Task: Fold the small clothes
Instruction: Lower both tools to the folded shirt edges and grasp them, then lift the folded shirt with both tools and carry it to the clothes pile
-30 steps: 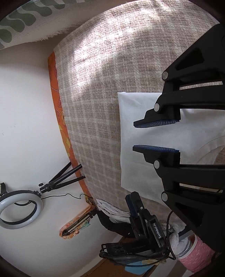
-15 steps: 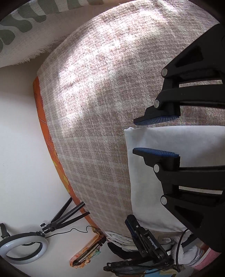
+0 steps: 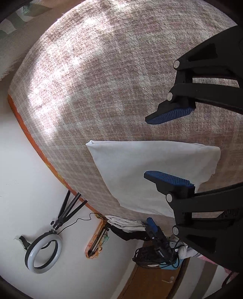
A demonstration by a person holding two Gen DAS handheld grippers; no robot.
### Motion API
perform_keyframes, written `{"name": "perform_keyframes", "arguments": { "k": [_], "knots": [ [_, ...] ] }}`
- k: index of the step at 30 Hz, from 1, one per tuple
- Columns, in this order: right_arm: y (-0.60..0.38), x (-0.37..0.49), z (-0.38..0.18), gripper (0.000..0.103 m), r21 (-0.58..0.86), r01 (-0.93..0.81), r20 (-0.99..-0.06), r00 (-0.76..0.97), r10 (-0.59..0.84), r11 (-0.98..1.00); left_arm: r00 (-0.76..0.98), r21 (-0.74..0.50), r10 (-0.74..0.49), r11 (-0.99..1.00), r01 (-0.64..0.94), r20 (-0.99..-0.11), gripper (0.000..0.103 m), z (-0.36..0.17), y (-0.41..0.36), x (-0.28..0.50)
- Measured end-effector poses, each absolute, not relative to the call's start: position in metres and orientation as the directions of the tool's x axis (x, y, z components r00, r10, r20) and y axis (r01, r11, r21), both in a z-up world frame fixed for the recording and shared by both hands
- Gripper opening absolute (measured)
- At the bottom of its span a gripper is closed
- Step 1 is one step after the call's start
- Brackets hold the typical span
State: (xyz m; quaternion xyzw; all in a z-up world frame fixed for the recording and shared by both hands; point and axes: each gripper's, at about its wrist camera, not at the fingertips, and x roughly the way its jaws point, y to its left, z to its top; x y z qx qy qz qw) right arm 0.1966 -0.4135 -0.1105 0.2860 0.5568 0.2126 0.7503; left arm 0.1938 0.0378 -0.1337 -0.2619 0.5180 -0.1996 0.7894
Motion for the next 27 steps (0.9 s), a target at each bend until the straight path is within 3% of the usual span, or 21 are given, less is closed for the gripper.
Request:
{"name": "perform_keyframes", "arguments": {
  "k": [7, 14, 18, 19, 21, 23, 25, 27],
  "knots": [
    [-0.411, 0.186, -0.125, 0.055, 0.718, 0.004, -0.675, 0.247, 0.695, 0.696, 0.337, -0.665, -0.626, 0.747, 0.002, -0.703, 0.061, -0.151, 0.032, 0.184],
    [-0.415, 0.188, -0.139, 0.055, 0.805, 0.036, -0.579, 0.266, 0.771, 0.592, 0.351, -0.69, -0.651, 0.723, 0.018, -0.673, 0.06, -0.154, 0.021, 0.199],
    [-0.404, 0.194, -0.138, 0.054, 0.807, 0.025, -0.572, 0.278, 0.771, 0.59, 0.345, -0.687, -0.648, 0.727, 0.014, -0.679, 0.041, -0.158, 0.014, 0.208],
    [-0.4, 0.194, -0.138, 0.05, 0.804, 0.024, -0.575, 0.279, 0.769, 0.594, 0.345, -0.677, -0.64, 0.735, 0.016, -0.687, 0.039, -0.158, 0.012, 0.209],
    [-0.394, 0.193, -0.138, 0.041, 0.781, 0.015, -0.602, 0.28, 0.748, 0.624, 0.338, -0.658, -0.625, 0.753, 0.023, -0.704, 0.024, -0.157, 0.007, 0.211],
    [-0.389, 0.194, -0.135, 0.024, 0.751, 0.007, -0.636, 0.279, 0.719, 0.661, 0.352, -0.625, -0.593, 0.78, 0.03, -0.724, 0.014, -0.156, 0.004, 0.21],
    [-0.387, 0.194, -0.132, 0.015, 0.726, 0.01, -0.661, 0.287, 0.693, 0.688, 0.369, -0.588, -0.563, 0.807, 0.052, -0.739, 0.012, -0.152, -0.002, 0.208],
    [-0.385, 0.193, -0.126, 0.012, 0.709, 0.005, -0.673, 0.301, 0.675, 0.705, 0.39, -0.562, -0.544, 0.824, 0.079, -0.743, 0.009, -0.145, -0.006, 0.206]
  ]
}}
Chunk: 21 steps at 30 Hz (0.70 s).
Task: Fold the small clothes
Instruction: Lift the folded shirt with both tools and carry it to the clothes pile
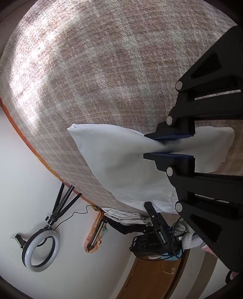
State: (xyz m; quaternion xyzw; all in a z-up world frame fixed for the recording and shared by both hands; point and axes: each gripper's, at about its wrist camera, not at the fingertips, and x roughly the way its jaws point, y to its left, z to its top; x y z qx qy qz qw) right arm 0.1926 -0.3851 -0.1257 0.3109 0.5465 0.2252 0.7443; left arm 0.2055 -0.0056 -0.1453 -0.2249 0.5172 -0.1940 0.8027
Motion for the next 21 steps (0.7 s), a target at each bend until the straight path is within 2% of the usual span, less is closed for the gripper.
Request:
{"name": "perform_keyframes", "arguments": {
  "k": [5, 21],
  "knots": [
    [-0.369, 0.188, -0.098, 0.009, 0.677, -0.06, -0.678, 0.338, 0.653, 0.734, 0.44, -0.497, -0.507, 0.855, 0.148, -0.741, 0.008, -0.128, -0.016, 0.198],
    [-0.301, 0.173, -0.04, 0.009, 0.59, -0.204, -0.701, 0.351, 0.621, 0.781, 0.515, -0.461, -0.515, 0.854, 0.241, -0.685, 0.007, -0.083, 0.003, 0.171]
  ]
}}
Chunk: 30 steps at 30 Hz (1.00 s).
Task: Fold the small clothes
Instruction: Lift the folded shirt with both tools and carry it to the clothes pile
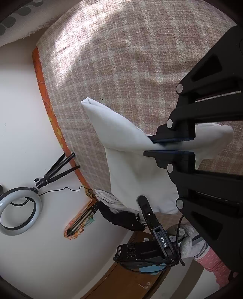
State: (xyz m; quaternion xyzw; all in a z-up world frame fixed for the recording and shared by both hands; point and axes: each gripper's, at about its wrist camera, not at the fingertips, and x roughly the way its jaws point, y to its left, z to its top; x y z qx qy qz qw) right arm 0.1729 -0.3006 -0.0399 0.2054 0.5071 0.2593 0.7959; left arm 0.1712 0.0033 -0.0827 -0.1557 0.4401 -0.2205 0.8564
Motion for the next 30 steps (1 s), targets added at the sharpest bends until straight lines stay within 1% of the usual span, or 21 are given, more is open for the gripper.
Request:
{"name": "perform_keyframes", "arguments": {
  "k": [8, 15, 22, 30],
  "knots": [
    [-0.245, 0.178, -0.012, 0.009, 0.58, -0.276, -0.681, 0.351, 0.643, 0.766, 0.562, -0.485, -0.51, 0.849, 0.209, -0.651, 0.007, -0.06, 0.054, 0.166],
    [-0.184, 0.193, 0.017, 0.008, 0.558, -0.352, -0.669, 0.345, 0.658, 0.752, 0.627, -0.466, -0.47, 0.865, 0.187, -0.621, 0.007, -0.035, 0.112, 0.164],
    [-0.114, 0.215, 0.041, 0.008, 0.545, -0.425, -0.646, 0.338, 0.685, 0.723, 0.694, -0.441, -0.401, 0.888, 0.133, -0.598, 0.007, -0.012, 0.182, 0.17],
    [-0.019, 0.244, 0.055, 0.008, 0.511, -0.503, -0.636, 0.325, 0.7, 0.697, 0.758, -0.442, -0.307, 0.897, 0.026, -0.576, 0.007, 0.002, 0.275, 0.181]
  ]
}}
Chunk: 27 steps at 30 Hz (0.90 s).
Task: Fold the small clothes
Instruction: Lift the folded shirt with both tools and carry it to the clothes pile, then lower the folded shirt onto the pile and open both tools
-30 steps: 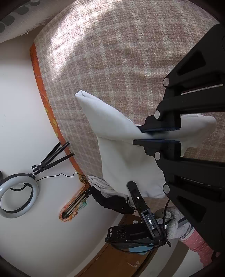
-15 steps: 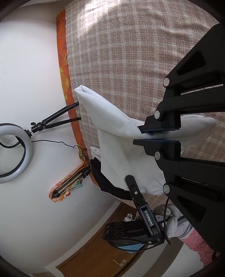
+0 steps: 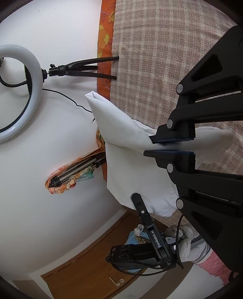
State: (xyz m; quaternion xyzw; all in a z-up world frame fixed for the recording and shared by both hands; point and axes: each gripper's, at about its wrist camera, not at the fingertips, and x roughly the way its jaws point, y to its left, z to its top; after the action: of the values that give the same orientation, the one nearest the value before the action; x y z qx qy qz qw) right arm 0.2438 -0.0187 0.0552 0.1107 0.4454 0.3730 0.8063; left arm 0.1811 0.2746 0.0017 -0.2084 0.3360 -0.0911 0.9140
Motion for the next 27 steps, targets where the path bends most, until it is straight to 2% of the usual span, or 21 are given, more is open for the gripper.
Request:
{"name": "perform_keyframes", "arguments": {
  "k": [11, 19, 22, 24, 25, 27],
  "knots": [
    [0.084, 0.268, 0.04, 0.008, 0.483, -0.553, -0.647, 0.296, 0.702, 0.679, 0.776, -0.41, -0.201, 0.908, -0.081, -0.598, 0.007, -0.001, 0.361, 0.199],
    [0.107, 0.274, 0.015, 0.008, 0.473, -0.537, -0.682, 0.28, 0.676, 0.699, 0.755, -0.397, -0.151, 0.905, -0.154, -0.638, 0.007, -0.027, 0.395, 0.206],
    [0.107, 0.278, 0.005, 0.009, 0.451, -0.524, -0.717, 0.269, 0.643, 0.722, 0.733, -0.341, -0.078, 0.914, -0.218, -0.676, 0.011, -0.036, 0.404, 0.207],
    [0.107, 0.277, -0.001, 0.01, 0.399, -0.532, -0.756, 0.27, 0.596, 0.747, 0.726, -0.288, -0.014, 0.923, -0.255, -0.688, 0.023, -0.038, 0.409, 0.204],
    [0.107, 0.275, -0.002, 0.015, 0.35, -0.534, -0.776, 0.296, 0.557, 0.77, 0.729, -0.278, -0.001, 0.925, -0.26, -0.685, 0.025, -0.037, 0.412, 0.201],
    [0.105, 0.272, -0.001, 0.037, 0.27, -0.539, -0.793, 0.345, 0.502, 0.798, 0.733, -0.271, 0.01, 0.926, -0.264, -0.68, 0.03, -0.035, 0.415, 0.195]
  ]
}}
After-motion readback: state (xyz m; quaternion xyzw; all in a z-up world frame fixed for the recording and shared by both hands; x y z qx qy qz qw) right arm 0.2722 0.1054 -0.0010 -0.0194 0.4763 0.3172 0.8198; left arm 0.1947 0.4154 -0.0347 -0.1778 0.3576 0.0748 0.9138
